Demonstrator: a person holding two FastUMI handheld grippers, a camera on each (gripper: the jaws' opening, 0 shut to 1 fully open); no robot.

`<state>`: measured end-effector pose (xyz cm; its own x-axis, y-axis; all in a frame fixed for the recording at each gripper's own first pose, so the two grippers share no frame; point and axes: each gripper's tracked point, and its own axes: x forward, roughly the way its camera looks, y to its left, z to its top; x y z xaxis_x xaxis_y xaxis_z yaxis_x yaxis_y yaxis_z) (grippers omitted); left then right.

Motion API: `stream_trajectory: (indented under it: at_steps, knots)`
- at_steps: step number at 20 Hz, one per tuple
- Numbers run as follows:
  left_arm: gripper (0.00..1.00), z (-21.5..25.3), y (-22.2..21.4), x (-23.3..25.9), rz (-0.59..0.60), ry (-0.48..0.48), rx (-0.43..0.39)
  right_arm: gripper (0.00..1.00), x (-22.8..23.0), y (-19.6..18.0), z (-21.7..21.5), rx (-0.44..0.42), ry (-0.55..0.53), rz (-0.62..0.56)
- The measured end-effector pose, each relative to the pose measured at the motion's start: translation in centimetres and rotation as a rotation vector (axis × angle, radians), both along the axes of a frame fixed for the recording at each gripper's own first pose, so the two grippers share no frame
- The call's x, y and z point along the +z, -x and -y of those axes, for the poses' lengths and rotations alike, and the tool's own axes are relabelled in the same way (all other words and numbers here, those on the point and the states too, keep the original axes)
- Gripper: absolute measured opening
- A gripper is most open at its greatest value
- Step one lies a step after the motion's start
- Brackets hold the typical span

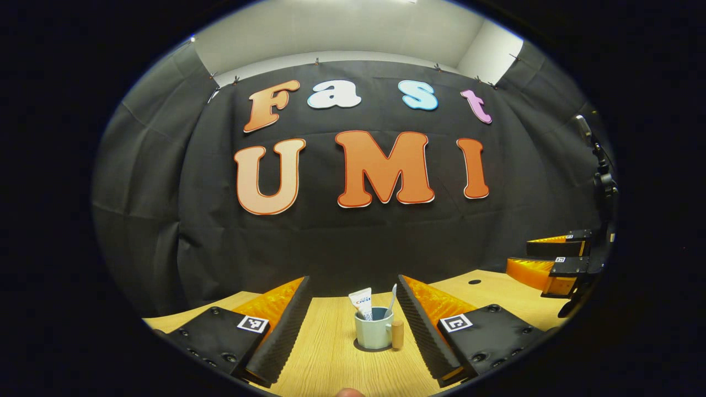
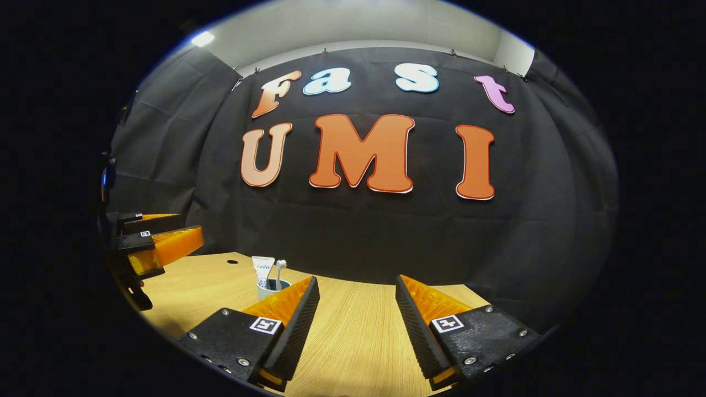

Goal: Put the toothbrush and toothpaste on the desktop into the cup, then pick up the cup and place it on the coaster on the desktop.

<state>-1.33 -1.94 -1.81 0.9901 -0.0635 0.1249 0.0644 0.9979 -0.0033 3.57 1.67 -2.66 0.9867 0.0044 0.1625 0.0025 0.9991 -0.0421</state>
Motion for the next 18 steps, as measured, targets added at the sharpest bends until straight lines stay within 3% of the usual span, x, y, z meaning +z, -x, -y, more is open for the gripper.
stream_trajectory:
  at_steps: [8, 9, 12, 13, 16, 18]
  knots:
    - [0.99, 0.15, 0.05, -0.09, -0.004, 0.005, 0.002, 0.84, -0.17, 0.11, 0.13, -0.002, -0.017, -0.01]
    - [0.99, 0.18, 0.11, -0.13, -0.004, 0.007, 0.002, 0.8, -0.24, 0.09, 0.16, -0.006, -0.016, -0.012]
    - [0.99, 0.23, 0.09, -0.17, -0.005, 0.009, 0.001, 0.84, -0.28, 0.17, 0.09, -0.003, -0.017, -0.014]
    - [0.99, 0.34, 0.11, -0.25, -0.007, 0.01, 0.0, 0.8, -0.31, 0.16, 0.07, -0.003, -0.017, -0.015]
    - [0.99, 0.52, 0.02, -0.22, -0.006, 0.01, -0.003, 0.8, -0.29, 0.2, 0.14, -0.006, -0.015, -0.016]
    - [0.99, 0.74, -0.06, -0.45, -0.008, 0.015, -0.009, 0.84, -0.39, 0.15, 0.27, -0.01, -0.017, -0.018]
